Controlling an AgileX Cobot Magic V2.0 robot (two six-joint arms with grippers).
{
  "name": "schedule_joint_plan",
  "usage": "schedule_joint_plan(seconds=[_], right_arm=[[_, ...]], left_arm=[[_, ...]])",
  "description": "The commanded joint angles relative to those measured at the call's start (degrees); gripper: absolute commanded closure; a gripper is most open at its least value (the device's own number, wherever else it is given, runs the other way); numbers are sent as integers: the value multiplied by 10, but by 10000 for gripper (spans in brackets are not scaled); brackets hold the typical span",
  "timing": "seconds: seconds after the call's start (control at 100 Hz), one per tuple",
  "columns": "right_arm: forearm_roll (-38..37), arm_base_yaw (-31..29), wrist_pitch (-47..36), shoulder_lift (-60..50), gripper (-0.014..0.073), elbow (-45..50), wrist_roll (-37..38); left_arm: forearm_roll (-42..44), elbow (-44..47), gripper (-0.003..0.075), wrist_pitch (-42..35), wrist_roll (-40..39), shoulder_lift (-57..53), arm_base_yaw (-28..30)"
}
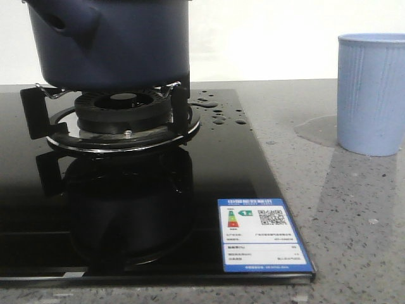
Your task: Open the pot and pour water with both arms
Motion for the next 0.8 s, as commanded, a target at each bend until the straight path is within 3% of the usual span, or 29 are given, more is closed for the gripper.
schedule_joint_plan(seconds=[0.0, 0.08, 0.15, 0.27, 0.34, 0.42, 0.59, 0.71, 0.79], right_arm=[[-47, -2, -49, -12, 659, 3, -2], [-42, -2, -133, -12, 659, 3, -2], [9, -2, -216, -12, 659, 3, -2], [118, -2, -346, -12, 659, 3, -1], [166, -2, -380, -12, 659, 3, -1], [190, -2, -368, -12, 659, 2, -1], [272, -2, -328, -12, 659, -2, 29], [273, -2, -301, -12, 659, -39, 47], [273, -2, -215, -5, 659, -83, 47]], left_arm=[[-9, 22, 739, -18, -6, -15, 0], [-9, 22, 739, -20, -6, -15, 0], [-25, 22, 740, -34, -6, -15, 0], [-170, 22, 740, -122, -6, -15, 0], [-328, 22, 740, -175, -6, -15, 0], [-452, 22, 740, -218, -6, -15, 0], [-624, 20, 739, -239, -6, -15, 0], [-626, 1, 740, -220, -5, -15, -1], [-573, -34, 740, -181, 1, -14, -1]])
